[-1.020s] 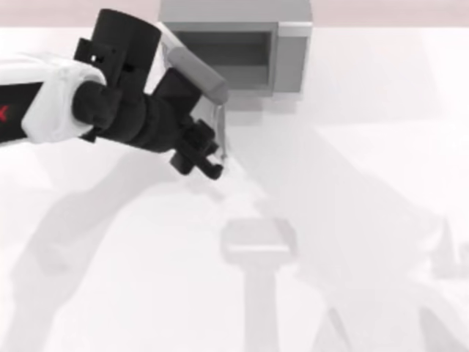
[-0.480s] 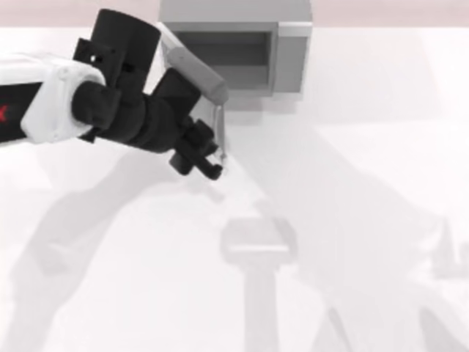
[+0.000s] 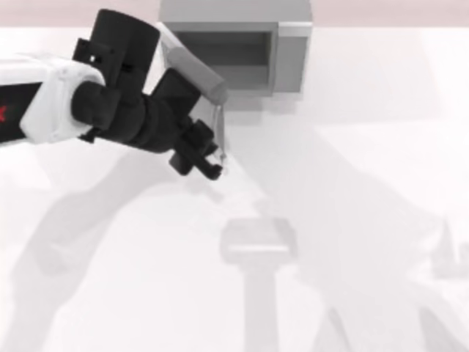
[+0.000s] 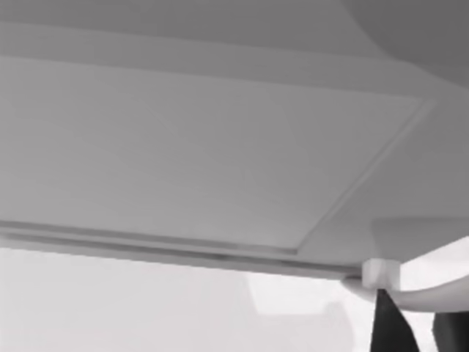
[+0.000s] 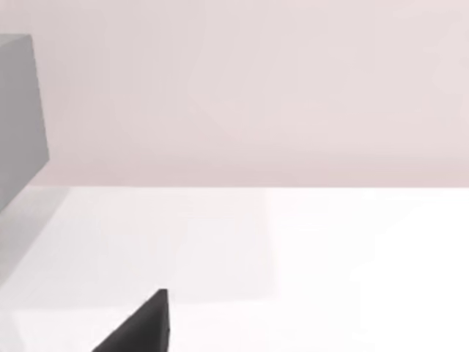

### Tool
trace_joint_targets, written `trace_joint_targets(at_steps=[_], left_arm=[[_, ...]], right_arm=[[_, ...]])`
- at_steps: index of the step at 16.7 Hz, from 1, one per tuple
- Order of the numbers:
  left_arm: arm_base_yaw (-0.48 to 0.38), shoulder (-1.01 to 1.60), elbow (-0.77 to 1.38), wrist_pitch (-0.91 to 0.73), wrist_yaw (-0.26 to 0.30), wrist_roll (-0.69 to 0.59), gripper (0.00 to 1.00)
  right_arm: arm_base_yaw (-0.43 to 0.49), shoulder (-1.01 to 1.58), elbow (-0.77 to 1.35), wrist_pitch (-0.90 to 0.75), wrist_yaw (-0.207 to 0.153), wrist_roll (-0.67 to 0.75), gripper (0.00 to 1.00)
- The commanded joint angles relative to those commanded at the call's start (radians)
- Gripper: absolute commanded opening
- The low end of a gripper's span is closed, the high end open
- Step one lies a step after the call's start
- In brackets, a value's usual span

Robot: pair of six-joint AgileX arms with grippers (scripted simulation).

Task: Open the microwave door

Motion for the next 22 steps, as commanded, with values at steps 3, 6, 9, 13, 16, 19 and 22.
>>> trace_joint_targets(at_steps=[3,6,9,13,16,19,22], left_arm=[[0.000,0.000,0.000,0.000,0.000,0.000,0.00],[0.000,0.000,0.000,0.000,0.000,0.000,0.00],[-0.005,0.000,-0.004,-0.002,0.009,-0.002,0.00],[0.016,-0.005,-0.001,-0.016,0.034,0.043,0.00],[0.029,-0.006,-0.003,-0.027,0.048,0.070,0.00],[0.029,-0.006,-0.003,-0.027,0.048,0.070,0.00],[0.029,-0.006,-0.003,-0.027,0.048,0.070,0.00]], right_arm=[[0.000,0.000,0.000,0.000,0.000,0.000,1.00],[0.000,0.000,0.000,0.000,0.000,0.000,1.00],[0.000,0.000,0.000,0.000,0.000,0.000,1.00],[0.000,0.000,0.000,0.000,0.000,0.000,1.00],[0.000,0.000,0.000,0.000,0.000,0.000,1.00],[0.000,0.000,0.000,0.000,0.000,0.000,1.00],[0.000,0.000,0.000,0.000,0.000,0.000,1.00]])
